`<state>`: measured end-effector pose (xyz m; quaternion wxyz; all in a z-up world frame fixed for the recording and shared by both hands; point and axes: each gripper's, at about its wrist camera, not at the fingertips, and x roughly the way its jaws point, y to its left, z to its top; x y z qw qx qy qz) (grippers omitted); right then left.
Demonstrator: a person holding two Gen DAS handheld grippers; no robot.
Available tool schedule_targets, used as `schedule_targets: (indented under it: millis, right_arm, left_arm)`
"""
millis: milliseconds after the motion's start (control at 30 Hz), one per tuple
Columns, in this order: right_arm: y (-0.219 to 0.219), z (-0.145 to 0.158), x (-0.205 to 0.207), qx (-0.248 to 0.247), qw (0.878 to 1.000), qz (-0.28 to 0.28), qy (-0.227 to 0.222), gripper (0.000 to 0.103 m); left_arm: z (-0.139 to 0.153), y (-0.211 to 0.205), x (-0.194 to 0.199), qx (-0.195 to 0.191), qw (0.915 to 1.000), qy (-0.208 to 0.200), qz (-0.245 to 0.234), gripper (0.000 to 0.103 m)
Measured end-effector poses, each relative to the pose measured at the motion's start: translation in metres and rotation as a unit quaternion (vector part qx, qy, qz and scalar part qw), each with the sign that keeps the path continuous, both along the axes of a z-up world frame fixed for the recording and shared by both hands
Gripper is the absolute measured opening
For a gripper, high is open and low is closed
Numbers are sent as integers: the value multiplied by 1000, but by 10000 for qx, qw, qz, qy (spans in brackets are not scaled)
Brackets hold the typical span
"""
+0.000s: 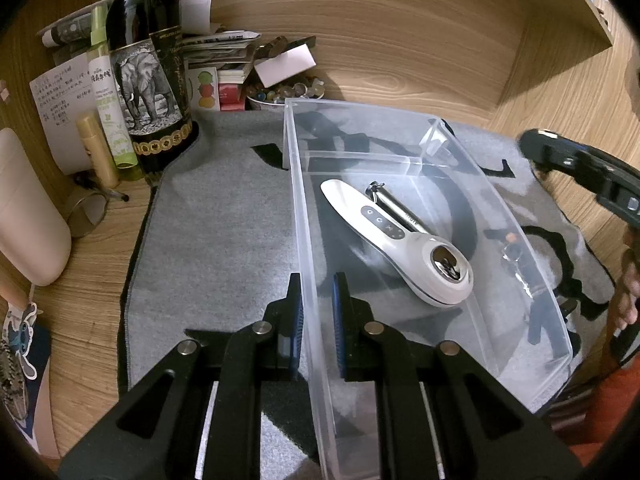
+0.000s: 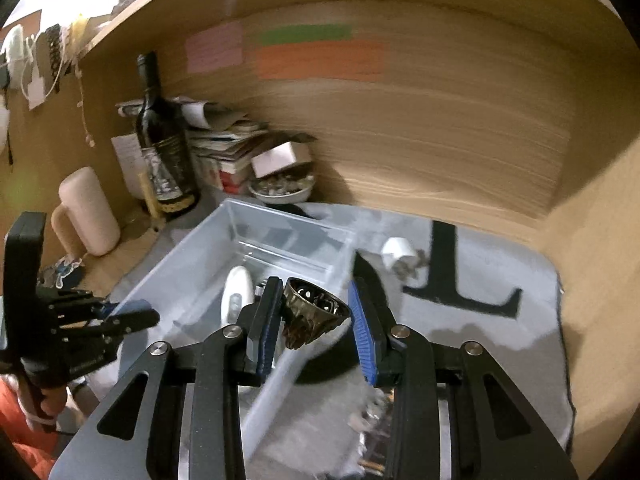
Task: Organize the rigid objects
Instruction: 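Carry the dark metal piece into the box and open the right tool, then grasp the black plastic piece near the keys with the right tool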
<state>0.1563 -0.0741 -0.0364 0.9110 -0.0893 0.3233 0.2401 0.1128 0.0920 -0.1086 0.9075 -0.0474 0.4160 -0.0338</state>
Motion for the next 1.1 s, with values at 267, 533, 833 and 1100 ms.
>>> schedule_targets:
  millis: [267, 533, 833, 1100]
  right_arm:
    - [37, -21, 21, -426, 9979, 390, 289, 31]
    - [54, -42, 35, -791, 9938, 531, 578, 31]
    - [54, -40, 34, -763, 9941, 511, 581, 43]
    - [35, -17, 15, -531, 9976, 374, 242, 56]
  left_arm:
    - [0, 0, -1, -10, 10000, -5, -3, 12]
    - [0, -1, 0, -17, 10000, -6, -1, 12]
    - [0, -1, -1, -12, 10000, -5, 5, 12]
    - [0, -1, 0, -18, 10000, -2, 7, 12]
